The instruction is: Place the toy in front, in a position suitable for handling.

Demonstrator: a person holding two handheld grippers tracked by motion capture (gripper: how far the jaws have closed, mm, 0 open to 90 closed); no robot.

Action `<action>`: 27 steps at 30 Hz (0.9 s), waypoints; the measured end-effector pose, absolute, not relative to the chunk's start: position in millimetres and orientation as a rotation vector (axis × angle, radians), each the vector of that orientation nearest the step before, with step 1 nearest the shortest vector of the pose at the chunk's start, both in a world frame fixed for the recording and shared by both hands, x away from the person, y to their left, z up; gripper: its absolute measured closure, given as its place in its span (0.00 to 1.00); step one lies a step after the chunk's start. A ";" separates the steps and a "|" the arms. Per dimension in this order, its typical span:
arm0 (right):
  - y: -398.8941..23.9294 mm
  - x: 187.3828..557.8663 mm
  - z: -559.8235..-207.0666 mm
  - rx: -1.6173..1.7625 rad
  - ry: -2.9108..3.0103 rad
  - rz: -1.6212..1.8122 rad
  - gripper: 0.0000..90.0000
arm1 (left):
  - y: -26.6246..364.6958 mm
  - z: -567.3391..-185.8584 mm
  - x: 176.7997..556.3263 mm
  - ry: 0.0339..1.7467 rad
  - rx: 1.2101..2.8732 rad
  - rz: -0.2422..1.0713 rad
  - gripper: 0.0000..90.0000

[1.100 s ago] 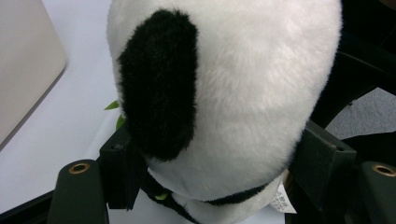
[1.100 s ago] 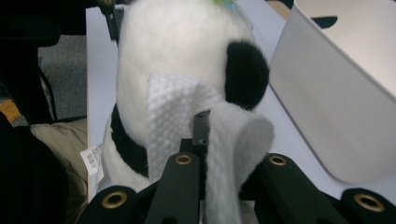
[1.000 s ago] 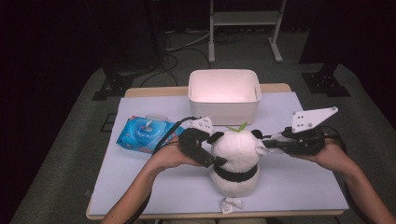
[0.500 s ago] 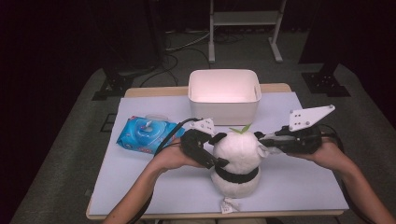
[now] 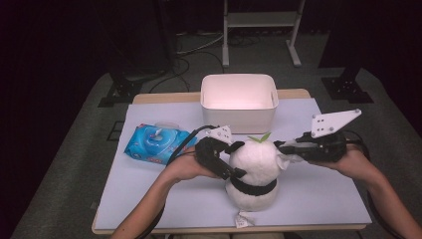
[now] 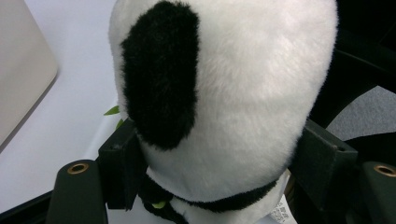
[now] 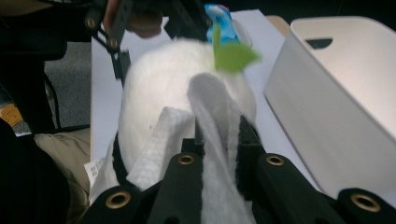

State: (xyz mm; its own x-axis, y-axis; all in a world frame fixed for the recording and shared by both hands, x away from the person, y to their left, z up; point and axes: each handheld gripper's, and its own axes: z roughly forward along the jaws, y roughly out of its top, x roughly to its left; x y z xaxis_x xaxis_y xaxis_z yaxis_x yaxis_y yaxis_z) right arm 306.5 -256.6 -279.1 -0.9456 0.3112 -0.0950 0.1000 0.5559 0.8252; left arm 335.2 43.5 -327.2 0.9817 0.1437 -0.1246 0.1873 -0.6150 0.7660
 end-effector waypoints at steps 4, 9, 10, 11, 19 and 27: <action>-241.7 308.1 -261.2 0.288 2.555 1.336 0.93 | 41.9 -326.9 335.0 0.227 2.240 -0.064 0.30; -217.0 311.7 -242.6 0.206 2.541 1.357 0.93 | 38.9 -325.5 333.9 0.208 2.247 -0.055 0.30; -212.5 312.8 -240.5 0.197 2.541 1.368 0.93 | 38.4 -325.3 333.7 0.204 2.248 -0.052 0.30; -208.1 313.6 -239.5 0.188 2.537 1.372 0.93 | 38.2 -325.2 333.4 0.204 2.248 -0.053 0.30; -203.2 313.6 -256.1 0.162 2.573 1.347 0.89 | 40.5 -327.8 333.2 0.223 2.232 -0.057 0.30; -220.9 307.5 -259.6 0.215 2.595 1.303 0.80 | 35.3 -326.2 333.8 0.217 2.241 -0.056 0.30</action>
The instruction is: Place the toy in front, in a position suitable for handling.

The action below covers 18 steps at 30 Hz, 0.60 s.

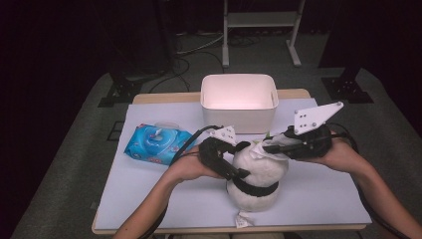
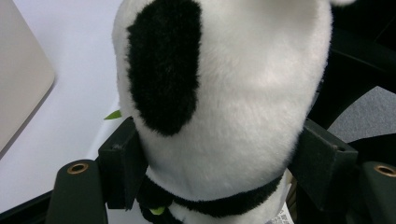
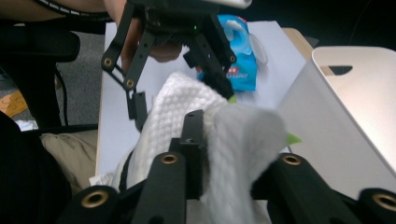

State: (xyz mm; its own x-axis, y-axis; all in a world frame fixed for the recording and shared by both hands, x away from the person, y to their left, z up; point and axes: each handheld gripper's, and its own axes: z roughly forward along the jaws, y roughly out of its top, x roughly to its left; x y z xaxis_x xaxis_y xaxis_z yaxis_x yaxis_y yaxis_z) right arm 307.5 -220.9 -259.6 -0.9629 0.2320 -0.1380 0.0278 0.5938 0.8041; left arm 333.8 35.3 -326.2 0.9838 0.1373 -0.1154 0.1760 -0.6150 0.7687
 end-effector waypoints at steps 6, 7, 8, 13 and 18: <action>-230.9 300.9 -261.1 0.234 2.591 1.250 0.77 | 33.8 -325.7 334.9 0.225 2.246 -0.055 0.30; -232.3 300.3 -261.6 0.231 2.591 1.239 0.77 | 33.7 -325.6 335.0 0.226 2.246 -0.056 0.30; -233.7 299.8 -262.0 0.238 2.593 1.232 0.77 | 33.8 -325.6 335.3 0.227 2.247 -0.055 0.30; -242.3 297.8 -267.4 0.273 2.594 1.225 0.76 | 33.7 -326.4 335.5 0.232 2.241 -0.058 0.30; -248.1 297.9 -271.7 0.307 2.605 1.230 0.77 | 32.4 -326.6 335.3 0.233 2.237 -0.060 0.30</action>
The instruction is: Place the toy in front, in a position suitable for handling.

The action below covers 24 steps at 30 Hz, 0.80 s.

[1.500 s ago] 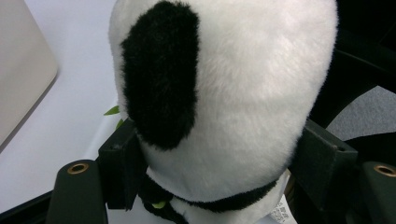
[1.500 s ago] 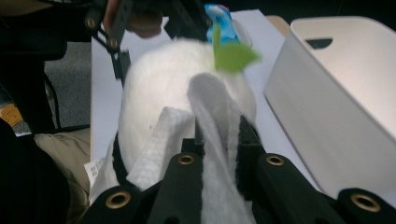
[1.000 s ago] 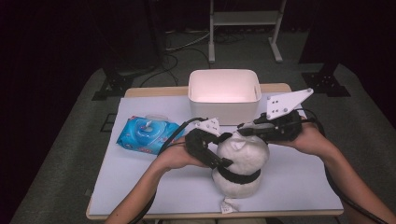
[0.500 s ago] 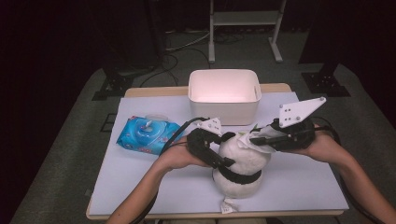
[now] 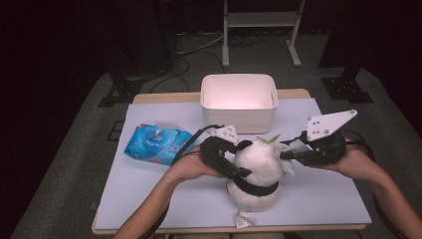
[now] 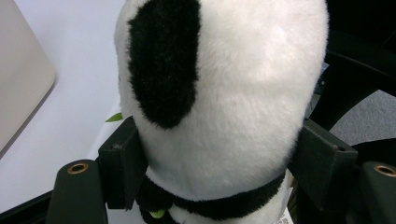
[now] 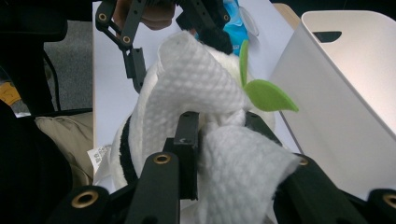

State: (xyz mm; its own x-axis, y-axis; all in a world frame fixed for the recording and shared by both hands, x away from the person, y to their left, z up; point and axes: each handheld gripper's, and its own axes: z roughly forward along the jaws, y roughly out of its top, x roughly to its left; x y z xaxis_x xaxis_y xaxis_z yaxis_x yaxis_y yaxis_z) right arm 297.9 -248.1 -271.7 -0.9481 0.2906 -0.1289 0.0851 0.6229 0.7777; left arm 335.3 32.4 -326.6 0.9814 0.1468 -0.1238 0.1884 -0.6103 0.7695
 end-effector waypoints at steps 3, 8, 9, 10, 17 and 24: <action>-251.4 299.4 -274.5 0.313 2.608 1.237 0.77 | 32.8 -326.8 336.4 0.231 2.239 -0.062 0.30; -256.4 300.6 -279.8 0.326 2.611 1.233 0.79 | 32.9 -326.9 337.6 0.230 2.241 -0.066 0.30; -257.4 300.8 -280.6 0.331 2.614 1.235 0.81 | 32.9 -327.0 337.7 0.230 2.241 -0.067 0.30; -258.2 301.1 -281.7 0.331 2.615 1.234 0.82 | 33.0 -327.0 337.7 0.232 2.240 -0.067 0.30; -265.9 302.6 -291.2 0.350 2.621 1.225 0.89 | 33.7 -327.8 338.4 0.234 2.237 -0.068 0.30; -272.7 304.6 -297.5 0.380 2.619 1.223 0.91 | 33.6 -328.2 338.1 0.232 2.233 -0.068 0.30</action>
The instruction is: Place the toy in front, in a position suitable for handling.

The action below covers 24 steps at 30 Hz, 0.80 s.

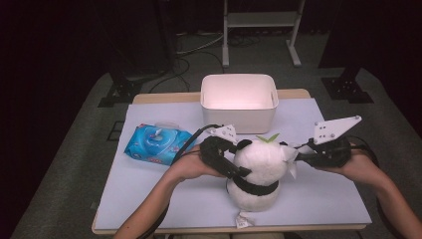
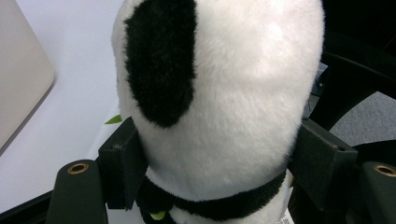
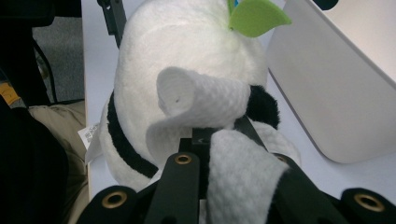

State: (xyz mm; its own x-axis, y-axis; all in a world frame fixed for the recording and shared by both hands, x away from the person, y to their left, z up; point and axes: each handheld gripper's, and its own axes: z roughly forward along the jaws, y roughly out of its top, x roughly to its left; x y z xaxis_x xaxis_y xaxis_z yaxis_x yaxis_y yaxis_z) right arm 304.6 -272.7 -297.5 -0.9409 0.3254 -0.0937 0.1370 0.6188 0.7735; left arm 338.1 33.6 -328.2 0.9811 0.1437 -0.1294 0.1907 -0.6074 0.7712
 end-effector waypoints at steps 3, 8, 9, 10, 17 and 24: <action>-272.6 305.2 -293.0 0.380 2.612 1.236 0.91 | 33.7 -328.0 338.3 0.228 2.233 -0.065 0.30; -266.2 308.3 -281.0 0.362 2.610 1.252 0.92 | 32.8 -327.5 336.8 0.218 2.232 -0.063 0.30; -264.2 309.0 -278.2 0.352 2.607 1.253 0.92 | 32.1 -327.1 336.5 0.219 2.233 -0.062 0.30; -261.5 309.7 -275.4 0.344 2.605 1.252 0.92 | 31.4 -326.8 336.3 0.217 2.235 -0.062 0.30; -242.7 314.2 -262.4 0.287 2.614 1.234 0.92 | 28.5 -324.9 334.5 0.190 2.252 -0.048 0.30; -244.2 315.9 -270.6 0.317 2.636 1.236 0.92 | 29.7 -328.1 335.4 0.204 2.234 -0.067 0.30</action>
